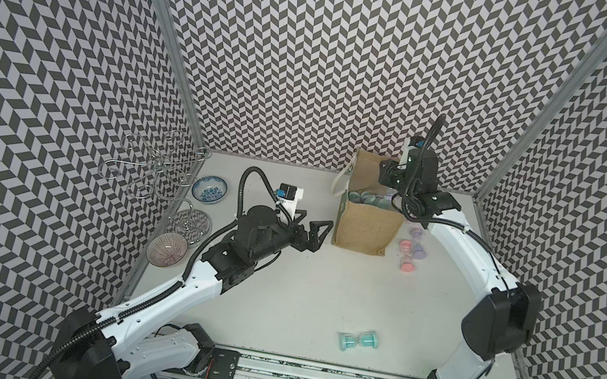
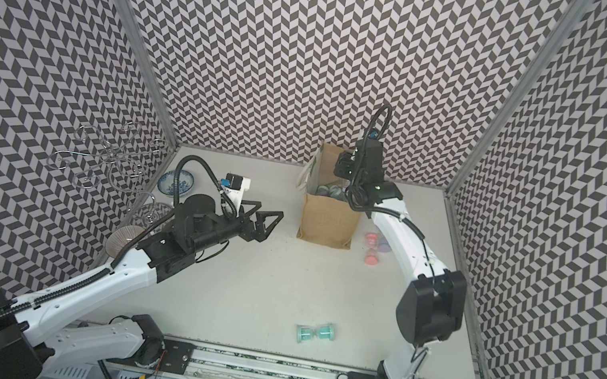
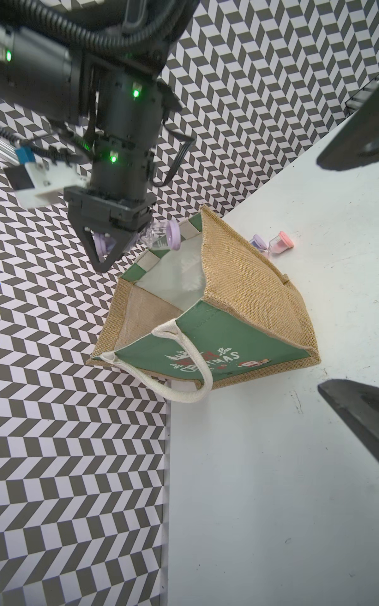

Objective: Put the hourglass into the canvas bag
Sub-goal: Place the hourglass in the canvas bag.

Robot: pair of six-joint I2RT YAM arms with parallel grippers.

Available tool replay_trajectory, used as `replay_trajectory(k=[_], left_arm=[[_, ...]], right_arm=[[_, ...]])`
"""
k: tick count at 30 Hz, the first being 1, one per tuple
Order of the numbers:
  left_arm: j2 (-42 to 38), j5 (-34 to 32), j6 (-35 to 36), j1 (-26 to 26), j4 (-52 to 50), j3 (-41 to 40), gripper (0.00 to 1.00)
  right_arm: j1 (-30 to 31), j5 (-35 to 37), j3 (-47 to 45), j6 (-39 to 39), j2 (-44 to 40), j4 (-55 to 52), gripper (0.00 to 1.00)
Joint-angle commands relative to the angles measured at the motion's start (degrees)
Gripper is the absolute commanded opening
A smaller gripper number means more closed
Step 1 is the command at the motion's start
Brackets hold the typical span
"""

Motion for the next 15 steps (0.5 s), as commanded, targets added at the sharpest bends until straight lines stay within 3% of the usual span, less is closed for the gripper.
replay_trajectory(k=[1,15], left_arm=[[1.01,0.53,0.8,0.28,2.38,2.73,0.99],[3.83,1.37,1.97,1.07,3.67,2.69,0.99]], right_arm=[[-0.69,1.94,6.07,-3.26,5.24,-1.03,0.32],[-0.91,1.32,0.39,-3.48,14.29,3.0,0.39]])
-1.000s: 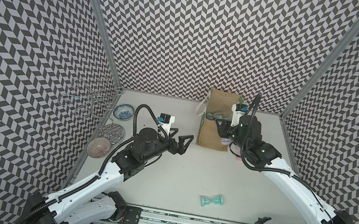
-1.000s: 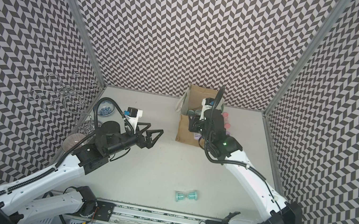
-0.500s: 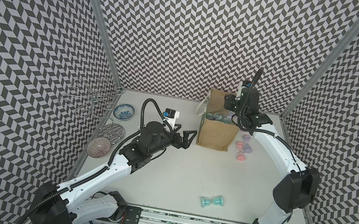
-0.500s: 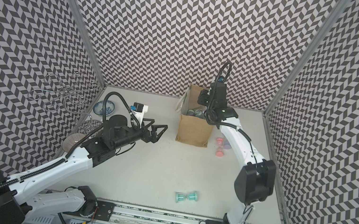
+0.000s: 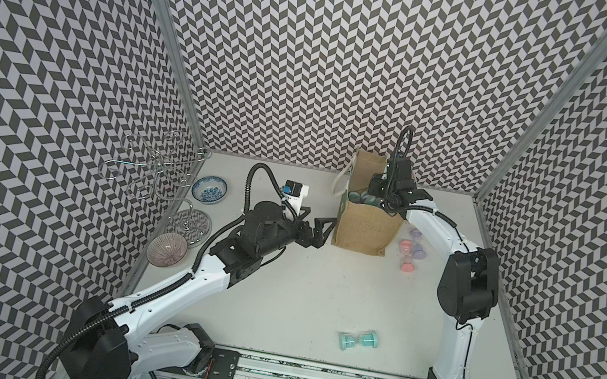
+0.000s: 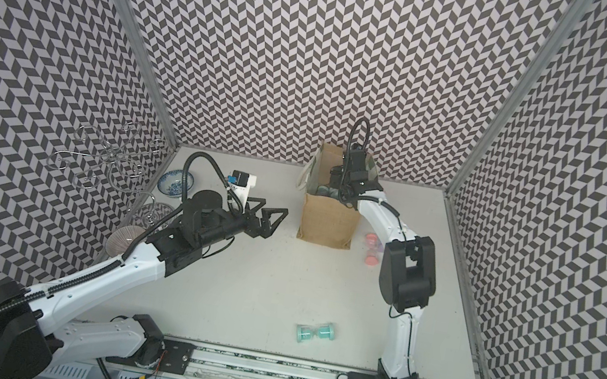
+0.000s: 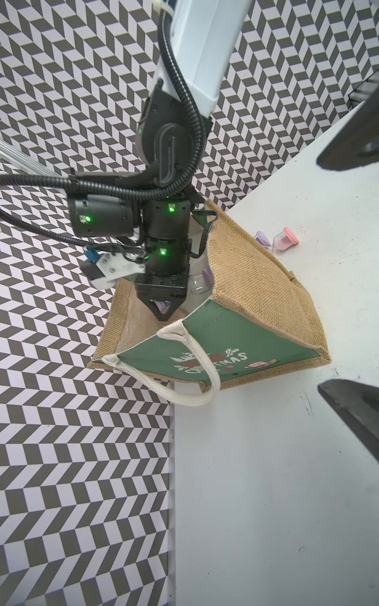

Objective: Put the hourglass into the canvas bag
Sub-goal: Place the hourglass in the canvas bag.

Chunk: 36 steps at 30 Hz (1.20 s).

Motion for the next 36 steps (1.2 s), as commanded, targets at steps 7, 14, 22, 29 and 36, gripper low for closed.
replay_trajectory(k=[7,14,22,29,36], left_arm=[[0.33,1.65,1.49,0.82,1.85,0.67,0.99],[0.27,1.4,0.98,0.94,2.02,-0.04,0.99],[0.33,1.8,0.54,0.99,2.64,-0.43,0.99],[-0.42,2.03,0.15,0.94,2.54,-0.56,0.99],[-2.54,2.76,-0.79,0.99,1.97,-1.22,0.99]], right_arm=[[0.01,-1.87,-3.09,-1.34,0.95,4.74,0.47],[0.04,-4.87,-4.03,-1.63,-0.48,5.47,0.58],[0.1,-9.48,-5.01,-1.38,-5.84,6.47,0.73],[0.18,-10.9,-7.55,-0.26,-12.74,4.85,0.81],[2.45,-9.47,-11.81,0.69,-21.62,3.44,0.85]])
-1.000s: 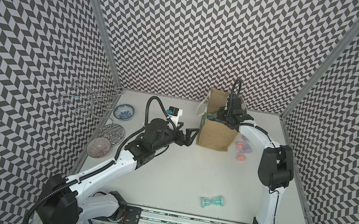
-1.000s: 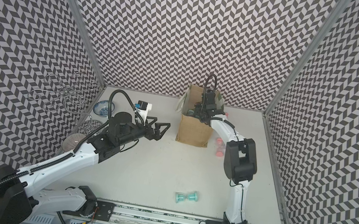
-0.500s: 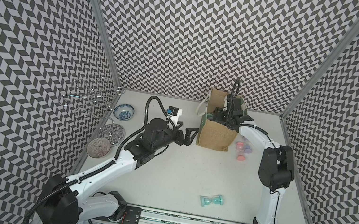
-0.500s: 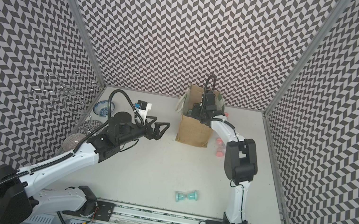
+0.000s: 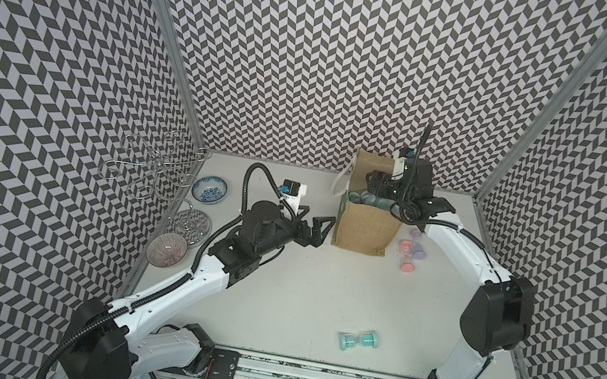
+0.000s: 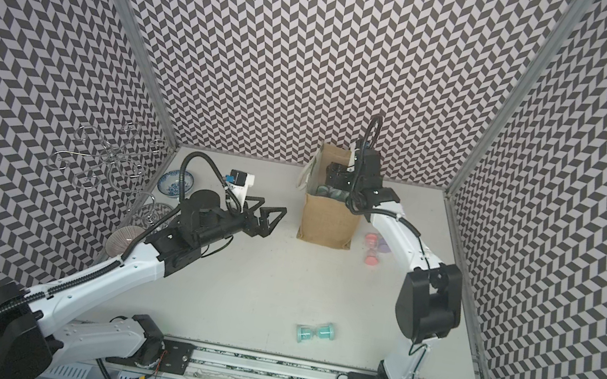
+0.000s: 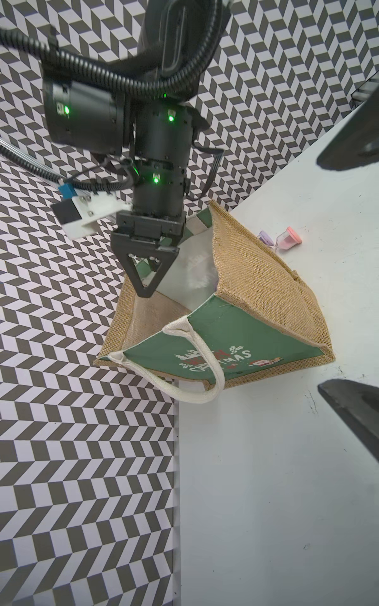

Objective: Put the hourglass into the canvas bag
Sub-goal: Place the hourglass in the canvas bag.

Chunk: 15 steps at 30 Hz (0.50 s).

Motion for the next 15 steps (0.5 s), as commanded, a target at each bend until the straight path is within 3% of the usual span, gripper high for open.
replay_trajectory(k=[1,9,15], left_arm=[[-2.02,1.19,-0.81,0.33,0.69,-0.67,0.99],[-7.42,0.76,-1.83,0.29,-4.29,-2.75,0.99],[-12.28,0.57,-3.57,0.28,-8.35,-5.58,0.99]], right_arm=[[2.35,1.44,-1.49,0.69,-4.98,0.06,0.85],[10.67,10.07,-9.34,2.36,-15.85,-5.28,0.86],[15.11,12.73,-17.8,5.06,-27.02,-8.29,0.87]])
